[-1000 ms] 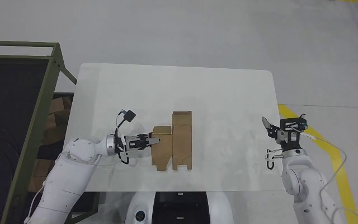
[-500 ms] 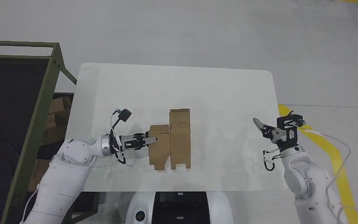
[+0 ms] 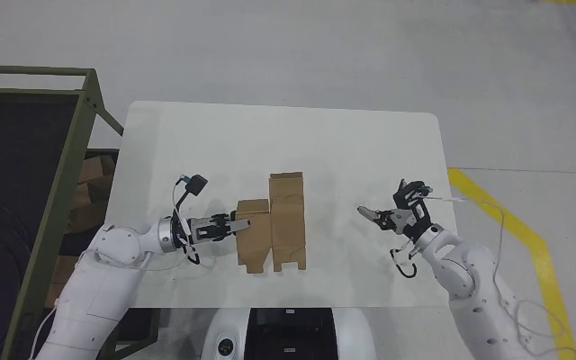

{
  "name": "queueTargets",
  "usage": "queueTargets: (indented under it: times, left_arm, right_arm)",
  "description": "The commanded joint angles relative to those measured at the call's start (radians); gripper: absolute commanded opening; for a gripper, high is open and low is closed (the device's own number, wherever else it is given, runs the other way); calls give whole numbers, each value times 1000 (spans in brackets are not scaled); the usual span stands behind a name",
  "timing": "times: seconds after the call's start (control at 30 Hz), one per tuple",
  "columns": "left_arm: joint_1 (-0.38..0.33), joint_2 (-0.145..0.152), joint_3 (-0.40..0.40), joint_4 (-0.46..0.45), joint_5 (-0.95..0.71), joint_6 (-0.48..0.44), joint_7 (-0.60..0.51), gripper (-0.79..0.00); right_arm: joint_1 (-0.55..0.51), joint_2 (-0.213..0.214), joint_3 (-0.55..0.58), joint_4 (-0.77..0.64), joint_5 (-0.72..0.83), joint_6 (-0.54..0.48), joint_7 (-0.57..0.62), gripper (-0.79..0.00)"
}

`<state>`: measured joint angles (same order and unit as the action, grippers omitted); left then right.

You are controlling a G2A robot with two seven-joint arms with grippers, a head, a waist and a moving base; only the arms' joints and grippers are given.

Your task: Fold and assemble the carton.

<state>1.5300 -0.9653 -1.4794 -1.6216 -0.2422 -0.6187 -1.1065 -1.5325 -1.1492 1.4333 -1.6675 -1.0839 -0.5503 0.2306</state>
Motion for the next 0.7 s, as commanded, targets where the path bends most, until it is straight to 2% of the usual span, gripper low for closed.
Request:
queueTargets:
  times: [0.0,0.13,0.27,0.37,0.5,0.67]
  left_arm:
    - [1,1,0,0,-3,-3,2,-785]
    - [2,4,3,0,-4,-8,3,-785]
    - [0,6,8,3,-8,-9,7,-785]
    - [-3,7,14,6,-9,-11,9,-785]
    - [-6,8,22,12,-16,-7,11,-785]
    - [-3,10,21,11,-16,3,18,-785]
  right_arm:
    - [13,2,-2,14,49,-56,14,0]
    - [29,7,-2,36,172,-172,61,0]
    - [45,13,-10,39,286,-218,147,0]
    - [54,15,-32,27,368,-215,221,0]
    - [71,19,-48,18,524,-142,348,0]
    - [73,20,-46,16,532,-132,359,0]
